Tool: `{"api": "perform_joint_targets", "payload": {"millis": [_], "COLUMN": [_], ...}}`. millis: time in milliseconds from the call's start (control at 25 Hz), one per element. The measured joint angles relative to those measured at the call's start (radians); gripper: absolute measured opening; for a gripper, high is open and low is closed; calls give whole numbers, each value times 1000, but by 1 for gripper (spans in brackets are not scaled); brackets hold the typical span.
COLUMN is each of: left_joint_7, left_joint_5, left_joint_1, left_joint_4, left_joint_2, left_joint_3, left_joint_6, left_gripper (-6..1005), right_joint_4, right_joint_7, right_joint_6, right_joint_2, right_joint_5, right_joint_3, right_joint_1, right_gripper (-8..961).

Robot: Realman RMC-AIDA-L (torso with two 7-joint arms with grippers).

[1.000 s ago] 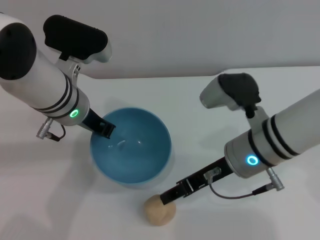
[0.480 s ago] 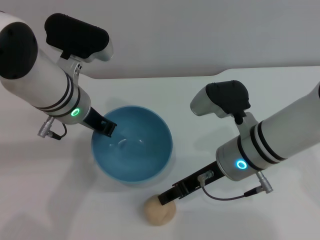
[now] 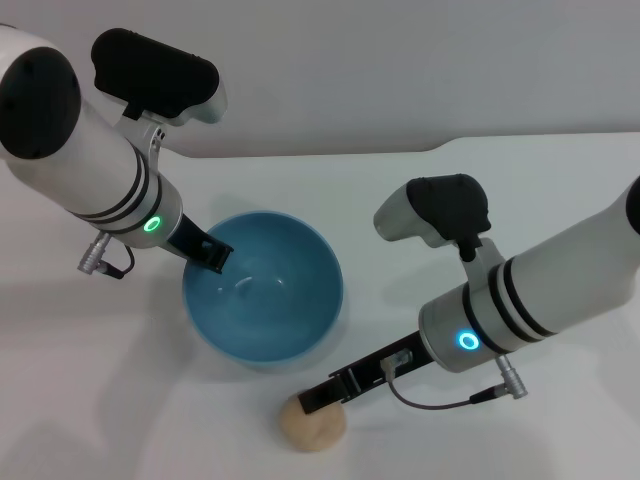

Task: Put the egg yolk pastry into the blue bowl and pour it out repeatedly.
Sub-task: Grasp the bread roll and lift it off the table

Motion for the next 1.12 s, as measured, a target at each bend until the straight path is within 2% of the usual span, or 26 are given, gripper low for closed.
{"api": "perform_joint_targets", "payload": {"millis": [720,1120], "left_joint_7": [0,0], "left_joint_5": [0,0], "left_joint_1": [-3,-4], "left_joint_4": [-3,-3], "left_joint_2": [2,2], "left_joint_3": [0,0], "left_joint_6": [3,3], "left_gripper": [-1,-2], "right_joint_4": [-33,-23], "right_joint_7": [-9,-65], "right_joint_6": [-76,-76], "right_joint_2": [3,3], "right_joint_5": [58,58], "right_joint_3": [-91,-84], "right_joint_1": [15,6], "right_gripper": [481,340]}}
